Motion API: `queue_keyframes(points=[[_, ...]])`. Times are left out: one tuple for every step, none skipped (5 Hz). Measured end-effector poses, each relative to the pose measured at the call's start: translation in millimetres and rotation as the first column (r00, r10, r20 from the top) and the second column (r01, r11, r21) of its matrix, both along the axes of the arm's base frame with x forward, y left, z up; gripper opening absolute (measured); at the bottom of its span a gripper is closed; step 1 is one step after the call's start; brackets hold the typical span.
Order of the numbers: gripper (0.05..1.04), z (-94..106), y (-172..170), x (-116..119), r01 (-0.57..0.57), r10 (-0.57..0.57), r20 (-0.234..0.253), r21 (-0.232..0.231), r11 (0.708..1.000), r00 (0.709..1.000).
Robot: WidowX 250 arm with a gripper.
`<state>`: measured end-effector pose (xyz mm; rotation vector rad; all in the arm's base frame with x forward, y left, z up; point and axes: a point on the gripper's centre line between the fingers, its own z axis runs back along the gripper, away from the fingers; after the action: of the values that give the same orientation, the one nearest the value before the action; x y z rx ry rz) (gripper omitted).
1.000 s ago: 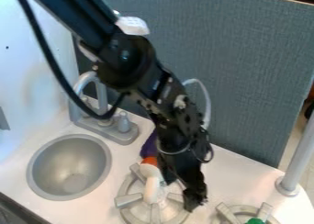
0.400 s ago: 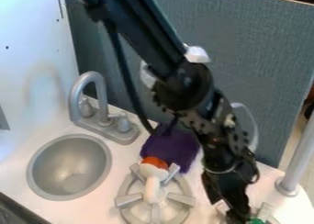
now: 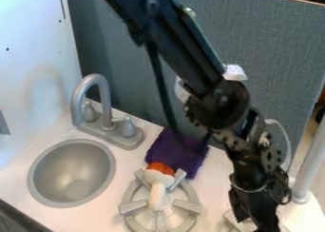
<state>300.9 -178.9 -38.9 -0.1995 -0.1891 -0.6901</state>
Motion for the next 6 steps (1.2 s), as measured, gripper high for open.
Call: queue_keyframes(points=[[1.000,-8.9,-6,5,0.000,0.000,-0.010,0.030,1.000,1.000],[1.000,-18.1,-9,12,-0.008,0.009,-0.017,0.054,0.998,1.000],[0.999,-22.2,-12,18,-0.019,0.020,-0.018,0.060,0.998,1.000],[0.960,-28.5,-12,23,-0.037,0.039,-0.025,0.076,0.996,0.999],[0.696,-29.2,-11,25,-0.053,0.055,-0.022,0.087,0.995,0.998],[0.430,-27.3,-14,23,-0.043,0.046,-0.029,0.109,0.993,0.999]])
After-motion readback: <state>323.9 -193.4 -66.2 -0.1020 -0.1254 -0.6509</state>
